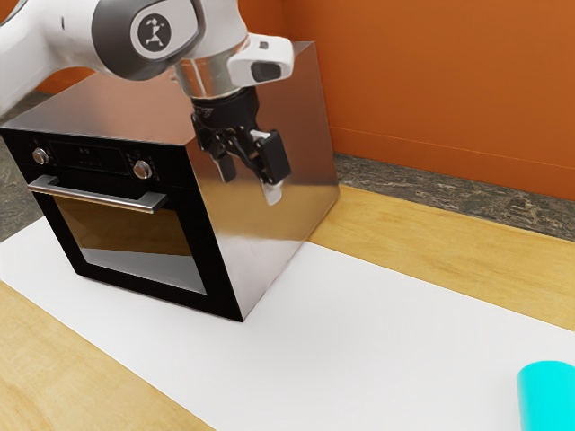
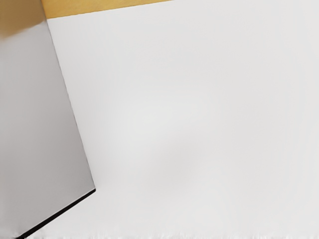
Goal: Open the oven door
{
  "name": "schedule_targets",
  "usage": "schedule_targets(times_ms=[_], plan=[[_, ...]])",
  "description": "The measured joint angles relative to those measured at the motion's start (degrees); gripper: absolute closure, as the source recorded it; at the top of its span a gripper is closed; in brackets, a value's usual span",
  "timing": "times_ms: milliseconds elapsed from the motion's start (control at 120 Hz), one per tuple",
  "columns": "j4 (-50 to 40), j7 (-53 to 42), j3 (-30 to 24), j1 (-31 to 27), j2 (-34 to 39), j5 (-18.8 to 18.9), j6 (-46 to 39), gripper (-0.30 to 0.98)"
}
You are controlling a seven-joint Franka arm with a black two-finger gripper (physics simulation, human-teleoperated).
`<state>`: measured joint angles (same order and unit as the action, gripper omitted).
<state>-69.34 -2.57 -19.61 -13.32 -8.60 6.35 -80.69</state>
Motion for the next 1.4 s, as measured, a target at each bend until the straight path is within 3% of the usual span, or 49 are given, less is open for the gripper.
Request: schedule_targets(times_ms=[125,167,242,292,317,350,392,442,483,550,617,742,1008,1400], plan=[[0.5,-0.8,0.0,-0.1,0.3,0.5,1.2,0.0],[3.2,-1.6,0.6,-0.5,5.1,0.8,1.5,0.0],[5.5,-7.7,3.8,-0.4,17.3,6.2,1.0,0.0],[4.9,-12.5,5.7,-0.1,21.0,11.0,2.3,0.0],[3.5,-14.7,8.5,-0.1,22.0,11.6,2.8,0.0],[-2.3,-18.1,13.4,-0.1,24.8,10.8,1.7,0.0],[-13.6,-23.1,20.5,0.2,31.3,7.0,-1.9,0.0],[-22.3,-29.0,25.3,0.2,36.6,3.1,-6.2,0.0],[-25.4,-33.3,26.5,0.1,38.7,1.6,-8.9,0.0],[-27.2,-38.6,24.5,0.0,39.8,3.5,-11.3,0.0],[-29.0,-43.5,27.1,0.1,40.1,4.7,-13.2,0.0],[-37.2,-53.9,35.3,0.9,40.1,-0.3,-20.0,0.0],[-46.5,-72.8,36.6,4.0,40.7,-5.0,-32.5,0.0],[-52.6,-91.7,36.6,5.7,39.8,-6.1,-42.6,0.0]])
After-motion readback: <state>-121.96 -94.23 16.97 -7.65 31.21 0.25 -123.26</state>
